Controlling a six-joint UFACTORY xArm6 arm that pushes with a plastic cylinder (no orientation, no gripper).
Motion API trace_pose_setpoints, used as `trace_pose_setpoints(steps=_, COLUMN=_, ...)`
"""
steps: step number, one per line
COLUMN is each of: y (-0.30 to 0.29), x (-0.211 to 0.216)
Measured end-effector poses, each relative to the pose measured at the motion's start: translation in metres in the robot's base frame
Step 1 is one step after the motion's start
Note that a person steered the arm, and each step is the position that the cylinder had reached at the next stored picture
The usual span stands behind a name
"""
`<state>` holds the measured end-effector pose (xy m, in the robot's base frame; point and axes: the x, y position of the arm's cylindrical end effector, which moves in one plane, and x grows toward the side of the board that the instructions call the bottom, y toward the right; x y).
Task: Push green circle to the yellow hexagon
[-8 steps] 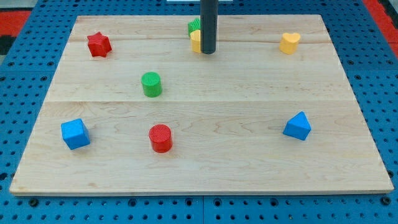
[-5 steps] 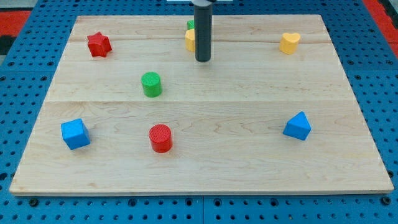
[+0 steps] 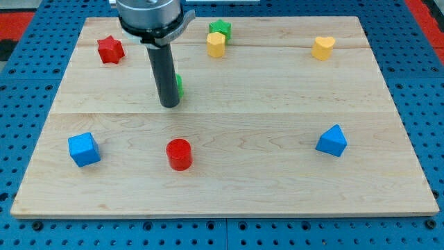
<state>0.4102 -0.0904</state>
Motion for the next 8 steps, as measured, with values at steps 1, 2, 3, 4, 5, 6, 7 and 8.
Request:
trace_pose_setpoints(steps=1, y=0.000, x=-0.020)
trace_pose_setpoints(steps=2, y=-0.009, x=-0.023)
trace_pose_setpoints(steps=3, y=-0.024, x=-0.023)
trace_pose_setpoints(steps=4, y=-0.024, x=-0.031)
trace_pose_setpoints(steps=5, y=-0.001, x=-0.055)
trace_pose_setpoints(steps=6, y=0.013, x=-0.079)
trace_pose_setpoints(steps=7, y=0.021, x=-0.095)
trace_pose_setpoints(steps=8, y=0.040, x=-0.095)
